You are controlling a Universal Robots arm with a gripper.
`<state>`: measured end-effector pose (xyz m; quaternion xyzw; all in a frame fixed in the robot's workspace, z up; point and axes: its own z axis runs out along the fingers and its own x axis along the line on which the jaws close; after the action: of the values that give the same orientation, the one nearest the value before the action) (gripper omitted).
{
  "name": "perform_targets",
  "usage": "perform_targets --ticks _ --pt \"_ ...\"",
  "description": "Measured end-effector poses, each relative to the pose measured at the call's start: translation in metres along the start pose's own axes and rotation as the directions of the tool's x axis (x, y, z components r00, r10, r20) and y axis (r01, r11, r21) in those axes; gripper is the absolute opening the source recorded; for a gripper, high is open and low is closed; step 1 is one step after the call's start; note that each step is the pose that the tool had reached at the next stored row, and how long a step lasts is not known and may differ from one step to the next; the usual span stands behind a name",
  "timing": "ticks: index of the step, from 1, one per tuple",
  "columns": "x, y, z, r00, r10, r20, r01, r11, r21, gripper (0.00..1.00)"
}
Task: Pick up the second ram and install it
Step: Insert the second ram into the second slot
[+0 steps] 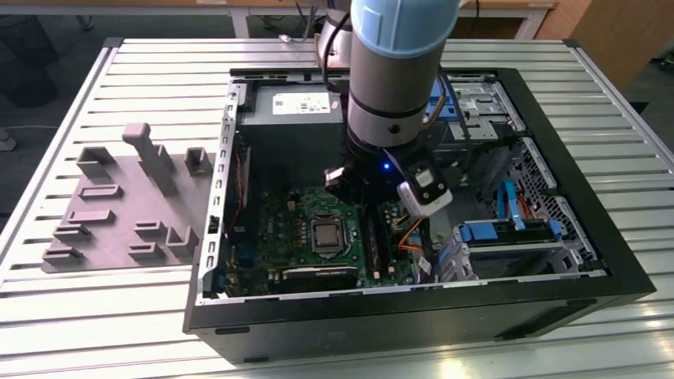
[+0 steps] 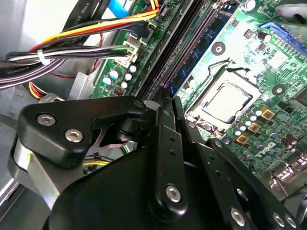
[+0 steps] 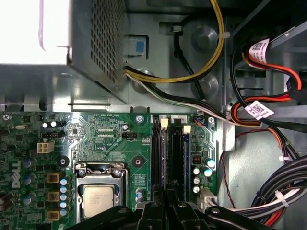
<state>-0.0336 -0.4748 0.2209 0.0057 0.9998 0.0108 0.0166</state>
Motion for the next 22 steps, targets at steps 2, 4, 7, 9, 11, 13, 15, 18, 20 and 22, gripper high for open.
perform_targets --ticks 2,4,7,9,11,13,15,18,20,22 --pt "0.0 -0.0003 0.0008 1.0 0.0 0.0 0.0 1.0 0.0001 0.14" --pt "0.0001 -0.0004 0.0019 1.0 0.0 -0.0002 0.0 1.0 0.0003 0.14" --pt "0.0001 -0.0005 0.0034 1.0 0.0 -0.0008 0.0 1.0 0.0003 0.14" --pt "0.0001 -0.0004 0.0041 1.0 0.0 -0.0013 0.0 1.0 0.0002 0.14" --pt "0.0002 -0.0005 0.0045 1.0 0.0 -0.0017 0.0 1.0 0.0004 0.14" --pt "0.0002 -0.0005 0.0047 1.0 0.0 -0.0017 0.0 1.0 0.0002 0.14" --pt "0.0001 -0.0005 0.0048 1.0 0.0 -0.0016 0.0 1.0 -0.0001 0.14" --pt "0.0001 -0.0012 0.0047 1.0 0.0 -0.0017 0.0 1.0 -0.0024 0.14" --pt "0.0001 -0.0017 0.0043 1.0 0.0 -0.0018 0.0 1.0 -0.0037 0.14" --pt "0.0001 -0.0022 0.0041 1.0 0.001 -0.0024 -0.001 1.0 -0.0044 0.14"
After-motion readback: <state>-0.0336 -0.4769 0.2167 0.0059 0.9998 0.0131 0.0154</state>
